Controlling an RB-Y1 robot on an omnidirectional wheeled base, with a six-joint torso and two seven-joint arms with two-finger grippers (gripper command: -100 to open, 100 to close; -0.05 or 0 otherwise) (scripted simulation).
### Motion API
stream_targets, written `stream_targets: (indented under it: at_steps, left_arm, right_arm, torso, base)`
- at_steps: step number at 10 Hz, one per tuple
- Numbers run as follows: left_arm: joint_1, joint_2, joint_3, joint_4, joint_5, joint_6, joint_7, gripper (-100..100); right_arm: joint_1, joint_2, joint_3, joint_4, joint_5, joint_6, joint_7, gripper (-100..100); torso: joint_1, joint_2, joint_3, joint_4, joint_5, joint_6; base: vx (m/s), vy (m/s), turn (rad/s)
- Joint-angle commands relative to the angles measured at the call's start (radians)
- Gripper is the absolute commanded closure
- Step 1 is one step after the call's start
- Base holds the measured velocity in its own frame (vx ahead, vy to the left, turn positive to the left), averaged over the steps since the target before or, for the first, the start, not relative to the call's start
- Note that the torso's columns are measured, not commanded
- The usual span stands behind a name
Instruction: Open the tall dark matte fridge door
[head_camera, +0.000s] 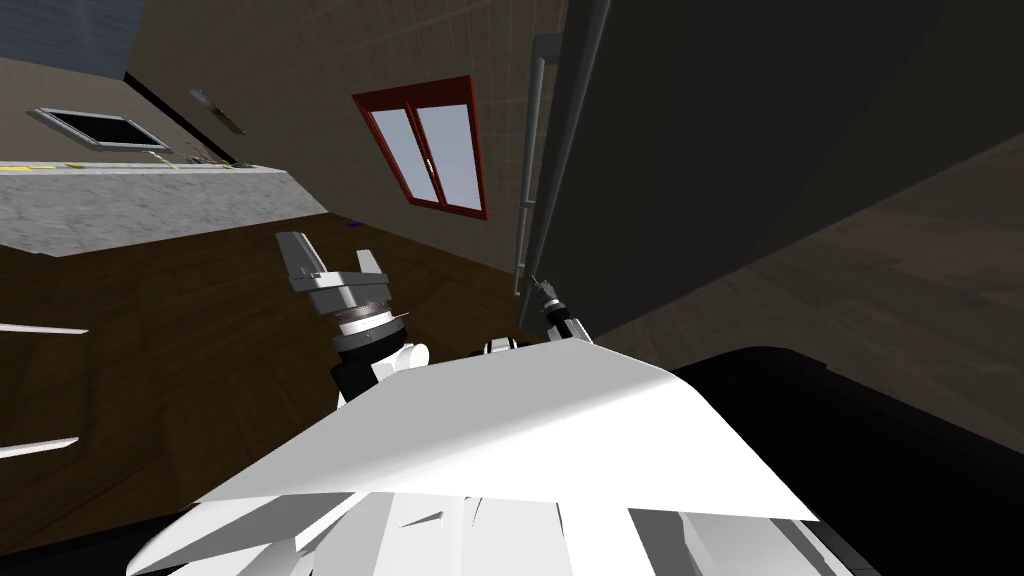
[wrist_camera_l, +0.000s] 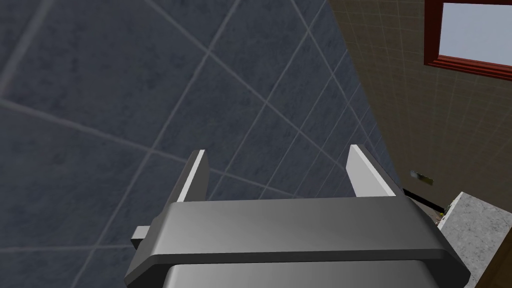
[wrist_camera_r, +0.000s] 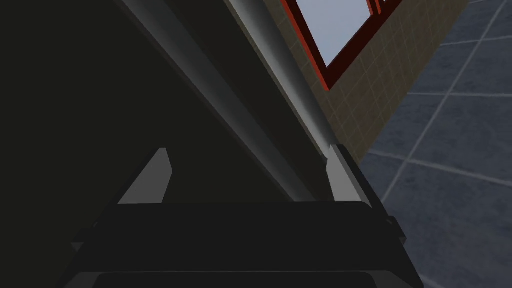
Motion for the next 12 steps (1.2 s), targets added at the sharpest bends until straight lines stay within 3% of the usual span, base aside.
stream_targets:
  at_steps: [1,2,3,4,5,6,7,10,11,12]
  left_arm:
    - [0.0,0.0,0.0,0.0,0.0,0.0,0.0,0]
    - [0.0,0.0,0.0,0.0,0.0,0.0,0.0,0]
    - [0.0,0.0,0.0,0.0,0.0,0.0,0.0,0]
    - [0.0,0.0,0.0,0.0,0.0,0.0,0.0,0]
    - [0.0,0.0,0.0,0.0,0.0,0.0,0.0,0]
    - [0.0,0.0,0.0,0.0,0.0,0.0,0.0,0]
    - [0.0,0.0,0.0,0.0,0.0,0.0,0.0,0]
    - [0.0,0.0,0.0,0.0,0.0,0.0,0.0,0]
    - [0.0,0.0,0.0,0.0,0.0,0.0,0.0,0]
    - [0.0,0.0,0.0,0.0,0.0,0.0,0.0,0]
  right_arm:
    - [-0.019,0.001,0.014,0.029,0.068,0.057,0.037,-100]
    - [-0.036,0.002,0.023,0.06,0.102,0.099,0.067,-100]
    - [-0.036,0.002,0.023,0.06,0.121,0.101,0.067,-100]
    - [-0.054,0.003,0.032,0.093,0.152,0.146,0.099,-100]
    - [-0.054,0.003,0.032,0.093,0.176,0.146,0.099,-100]
    - [-0.072,0.005,0.042,0.127,0.21,0.19,0.13,-100]
    - [-0.072,0.005,0.042,0.127,0.231,0.191,0.13,-100]
    - [-0.109,0.008,0.06,0.197,0.318,0.281,0.194,-100]
    - [-0.109,0.008,0.06,0.197,0.342,0.284,0.194,-100]
    - [-0.128,0.009,0.07,0.233,0.376,0.33,0.226,-100]
  torso:
    - [0.0,0.0,0.0,0.0,0.0,-0.001]
    - [0.0,0.0,0.0,0.0,0.0,0.0]
    - [0.0,-0.001,0.0,0.0,0.0,0.0]
    - [0.0,0.0,0.0,0.0,0.0,0.0]
    - [0.0,0.0,0.0,0.0,0.0,0.0]
    - [0.0,0.0,0.0,0.0,0.0,0.0]
    - [0.0,-0.001,0.0,0.0,0.0,0.0]
    - [0.0,0.0,0.0,0.0,0.0,0.0]
    - [0.0,-0.001,0.0,0.0,0.0,0.0]
    - [0.0,0.0,0.0,0.0,0.0,0.0]
  base:
    - [0.012,0.002,0.051]
    - [0.014,0.005,0.089]
    - [0.013,0.004,0.057]
    - [0.016,0.006,0.125]
    - [0.013,0.002,0.043]
    - [0.017,0.004,0.085]
    - [0.014,0.004,0.06]
    - [0.014,0.003,0.089]
    - [0.014,0.002,0.051]
    - [0.017,0.004,0.08]
